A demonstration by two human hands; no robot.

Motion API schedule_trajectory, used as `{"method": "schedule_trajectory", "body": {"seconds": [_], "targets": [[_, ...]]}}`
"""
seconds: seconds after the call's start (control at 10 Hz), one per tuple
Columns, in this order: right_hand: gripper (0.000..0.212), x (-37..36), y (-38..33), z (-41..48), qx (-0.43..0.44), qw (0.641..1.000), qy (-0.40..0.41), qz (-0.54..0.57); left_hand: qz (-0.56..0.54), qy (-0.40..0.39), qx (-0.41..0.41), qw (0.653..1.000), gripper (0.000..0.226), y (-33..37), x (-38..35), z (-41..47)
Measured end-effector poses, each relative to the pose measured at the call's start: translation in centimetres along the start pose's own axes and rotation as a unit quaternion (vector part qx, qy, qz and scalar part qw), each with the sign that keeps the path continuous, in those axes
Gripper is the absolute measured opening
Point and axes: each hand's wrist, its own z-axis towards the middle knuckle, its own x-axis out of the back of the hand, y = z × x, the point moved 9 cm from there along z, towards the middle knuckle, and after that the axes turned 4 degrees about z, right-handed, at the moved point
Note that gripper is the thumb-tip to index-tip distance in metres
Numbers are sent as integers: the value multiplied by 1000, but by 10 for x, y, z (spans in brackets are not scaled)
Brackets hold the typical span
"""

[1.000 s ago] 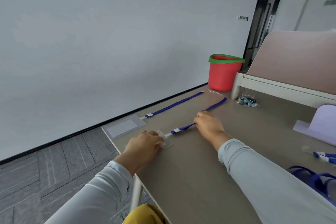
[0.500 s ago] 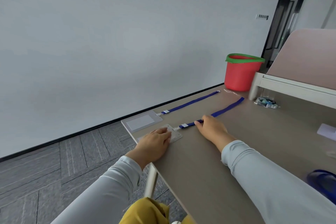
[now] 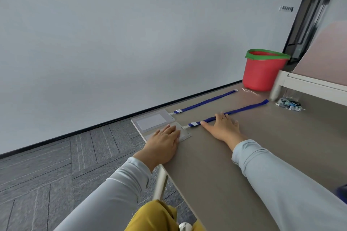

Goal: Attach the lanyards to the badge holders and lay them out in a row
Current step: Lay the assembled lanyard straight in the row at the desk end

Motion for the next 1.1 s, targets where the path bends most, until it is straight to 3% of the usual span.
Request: {"method": "schedule_trajectory", "body": {"seconds": [0.4, 1.1], "targets": [[86, -1, 0, 2, 5, 1000, -10, -9, 12, -19, -15, 1000, 47, -5, -1, 5], [85, -2, 1, 2, 6, 1000, -11, -3, -15, 64, -19, 998, 32, 0, 17, -1]]}}
